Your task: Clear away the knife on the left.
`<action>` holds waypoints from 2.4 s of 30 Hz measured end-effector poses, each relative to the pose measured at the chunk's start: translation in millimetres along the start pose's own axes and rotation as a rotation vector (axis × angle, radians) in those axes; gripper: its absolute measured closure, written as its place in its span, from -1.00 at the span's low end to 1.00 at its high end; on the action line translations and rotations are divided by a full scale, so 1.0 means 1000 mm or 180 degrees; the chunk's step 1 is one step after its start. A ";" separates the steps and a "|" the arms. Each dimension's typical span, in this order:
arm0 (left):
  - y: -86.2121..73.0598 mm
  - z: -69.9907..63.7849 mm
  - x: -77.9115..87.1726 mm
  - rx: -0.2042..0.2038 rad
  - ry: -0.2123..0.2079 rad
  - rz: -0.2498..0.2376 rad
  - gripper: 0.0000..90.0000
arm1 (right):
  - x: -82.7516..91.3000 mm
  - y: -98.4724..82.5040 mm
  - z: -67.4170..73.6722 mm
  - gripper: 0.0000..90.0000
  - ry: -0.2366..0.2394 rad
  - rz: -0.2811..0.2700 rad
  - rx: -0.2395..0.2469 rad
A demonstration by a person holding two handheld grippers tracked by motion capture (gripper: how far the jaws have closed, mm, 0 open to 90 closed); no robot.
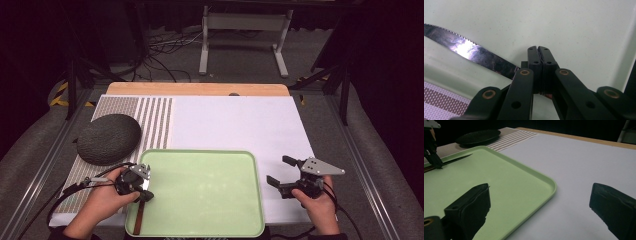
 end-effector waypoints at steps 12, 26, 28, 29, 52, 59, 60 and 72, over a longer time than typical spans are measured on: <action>-0.001 0.000 0.001 0.0018 -0.0008 0.0019 0.96 | -0.001 -0.001 0.000 -0.91 0.0002 0.0011 0.0003; 0.015 0.012 0.022 -0.0074 0.0489 -0.0598 -0.19 | -0.003 0.000 -0.002 -0.91 -0.0008 0.0004 -0.0001; 0.014 0.015 0.027 -0.0090 0.0610 -0.0642 -0.31 | -0.005 0.000 0.000 -0.91 0.0006 0.0014 0.0013; 0.015 0.016 0.029 -0.0086 0.0637 -0.0685 -0.40 | -0.005 0.001 0.000 -0.91 0.0006 0.0016 0.0020; -0.014 0.029 0.072 0.0076 0.0893 -0.1661 -0.81 | -0.007 0.003 0.001 -0.91 0.0012 -0.0014 0.0029; -0.021 0.037 0.078 0.0011 0.1031 -0.2039 -0.86 | -0.012 0.002 0.003 -0.91 0.0025 0.0007 0.0040; -0.021 0.037 0.078 0.0011 0.1031 -0.2039 -0.87 | -0.012 0.002 0.003 -0.91 0.0025 0.0007 0.0040; -0.037 0.040 0.071 -0.0034 0.0981 -0.2333 -0.88 | -0.009 0.003 0.001 -0.91 0.0003 -0.0041 0.0032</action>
Point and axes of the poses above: each handheld gripper's, and its own axes: x roughly backward along the jaws, y roughly out of its top, z roughly to its left, the point moved 9 cm from there along -x, roughly forward along the jaws, and after that the axes turned 8 degrees about -x, right-handed, at the moved point
